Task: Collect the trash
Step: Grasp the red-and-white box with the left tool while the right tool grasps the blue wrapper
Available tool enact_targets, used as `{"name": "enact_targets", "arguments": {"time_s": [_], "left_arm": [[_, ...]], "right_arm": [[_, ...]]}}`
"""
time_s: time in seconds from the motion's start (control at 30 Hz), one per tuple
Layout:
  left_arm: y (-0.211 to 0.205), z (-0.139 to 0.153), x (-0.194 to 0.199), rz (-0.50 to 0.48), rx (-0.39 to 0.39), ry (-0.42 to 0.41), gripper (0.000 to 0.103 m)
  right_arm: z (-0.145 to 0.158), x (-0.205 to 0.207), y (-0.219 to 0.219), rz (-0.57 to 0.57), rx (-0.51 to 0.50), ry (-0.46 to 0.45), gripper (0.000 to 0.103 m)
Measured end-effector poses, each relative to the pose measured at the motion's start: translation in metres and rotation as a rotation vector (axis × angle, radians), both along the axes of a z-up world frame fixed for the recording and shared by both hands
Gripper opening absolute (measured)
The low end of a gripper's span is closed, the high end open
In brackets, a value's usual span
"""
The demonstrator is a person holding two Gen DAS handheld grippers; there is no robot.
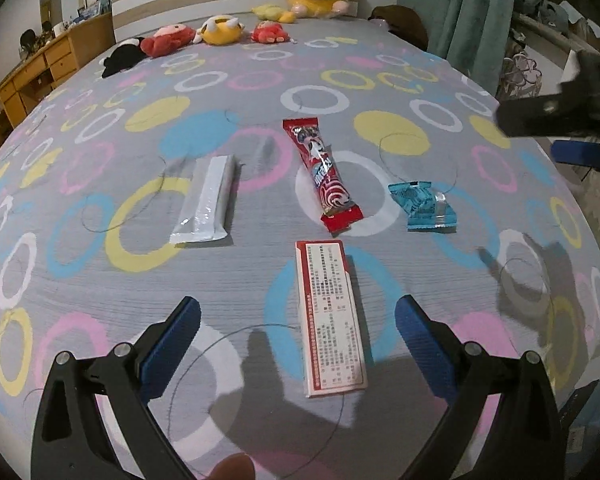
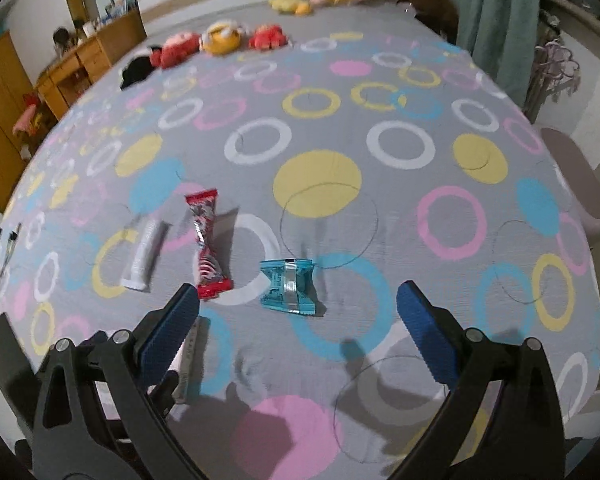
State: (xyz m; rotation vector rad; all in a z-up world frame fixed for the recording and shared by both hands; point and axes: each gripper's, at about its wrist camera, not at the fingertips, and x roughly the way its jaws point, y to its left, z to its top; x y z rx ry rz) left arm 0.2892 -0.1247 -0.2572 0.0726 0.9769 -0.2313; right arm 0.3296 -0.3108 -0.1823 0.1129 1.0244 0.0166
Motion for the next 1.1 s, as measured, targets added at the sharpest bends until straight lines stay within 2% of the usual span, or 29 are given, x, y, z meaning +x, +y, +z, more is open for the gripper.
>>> {"name": "enact_targets", "arguments": {"time_s": [0.17,0.43,0.73,0.93,1.1], "left_arm": [[0.001,-0.012,0.009,0.017,0.001,0.034,0.095],[-0.001,-0.029,0.017,0.018,0.011,0.073,0.095],[-0.003,-0.034,0.025,0.032,0.019,0.084,0.095],[-0.006,-0.045,0.03,0.039,0.04,0.1,0.095],[-0.008,-0.048,0.031,0.047,0.042,0.102,0.095]], "right_arm": [[-0.029,0.026,0.001,-0.008,-0.022,0.062,0.096],[-0.068,0.047,-0.004,-0.024,0.02,0.158,0.096],[-0.093,0.061,0.002,-0.009,-0.003,0.22,0.096],[-0.12,0.07,0.0,-0.022,-0.02,0.293,0.097],[-0.124,0.072,0.005,-0.017,-0.069,0.302,0.098]]}}
